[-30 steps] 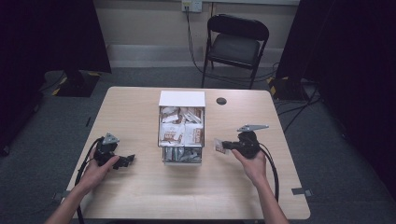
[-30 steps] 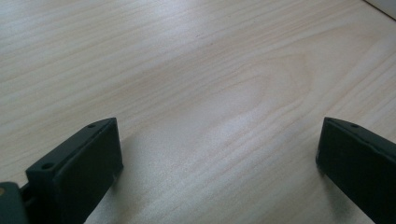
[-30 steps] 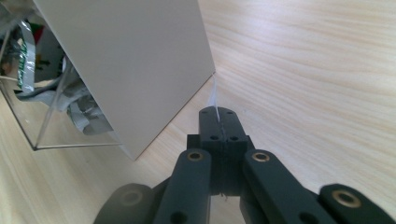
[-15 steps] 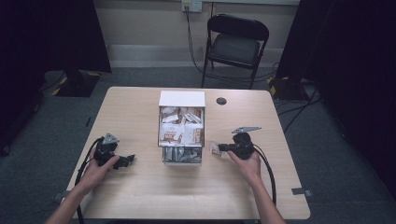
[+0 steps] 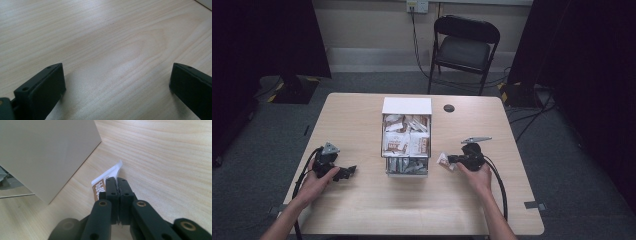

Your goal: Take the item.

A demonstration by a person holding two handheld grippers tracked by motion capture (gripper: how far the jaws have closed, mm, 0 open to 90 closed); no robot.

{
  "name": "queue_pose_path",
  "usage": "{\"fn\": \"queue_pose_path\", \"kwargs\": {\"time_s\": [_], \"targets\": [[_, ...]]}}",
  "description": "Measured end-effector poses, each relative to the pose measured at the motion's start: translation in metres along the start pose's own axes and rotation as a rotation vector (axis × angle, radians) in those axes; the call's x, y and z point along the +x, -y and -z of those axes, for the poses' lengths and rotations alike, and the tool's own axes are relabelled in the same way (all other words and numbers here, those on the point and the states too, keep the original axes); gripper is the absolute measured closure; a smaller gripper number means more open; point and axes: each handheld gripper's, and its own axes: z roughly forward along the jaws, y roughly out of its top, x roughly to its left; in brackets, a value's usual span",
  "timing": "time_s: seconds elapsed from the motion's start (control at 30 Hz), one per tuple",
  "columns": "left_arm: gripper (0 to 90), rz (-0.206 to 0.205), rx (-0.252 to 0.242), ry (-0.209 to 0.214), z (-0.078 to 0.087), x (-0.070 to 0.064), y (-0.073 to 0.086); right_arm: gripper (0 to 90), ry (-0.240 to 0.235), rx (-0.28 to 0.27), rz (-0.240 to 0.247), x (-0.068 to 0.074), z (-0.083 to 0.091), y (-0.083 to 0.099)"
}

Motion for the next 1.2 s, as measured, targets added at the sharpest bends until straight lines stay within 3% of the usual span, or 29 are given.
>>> {"fn": "queue_pose_path", "kwargs": {"time_s": [0.3, 0.8, 1.2], "targets": [[0.0, 0.000, 0.000, 0.000, 0.000, 0.000, 0.000, 82.7, 0.018, -0.002, 0.003, -0.002, 0.000, 0.000], [0.0, 0.000, 0.000, 0.000, 0.000, 0.000, 0.000, 64.5, 0.058, -0.032, -0.034, -0.006, 0.007, -0.002], [0.0, 0.000, 0.000, 0.000, 0.000, 0.000, 0.000, 62.7, 0.068, -0.075, -0.045, -0.004, 0.024, -0.004]]}}
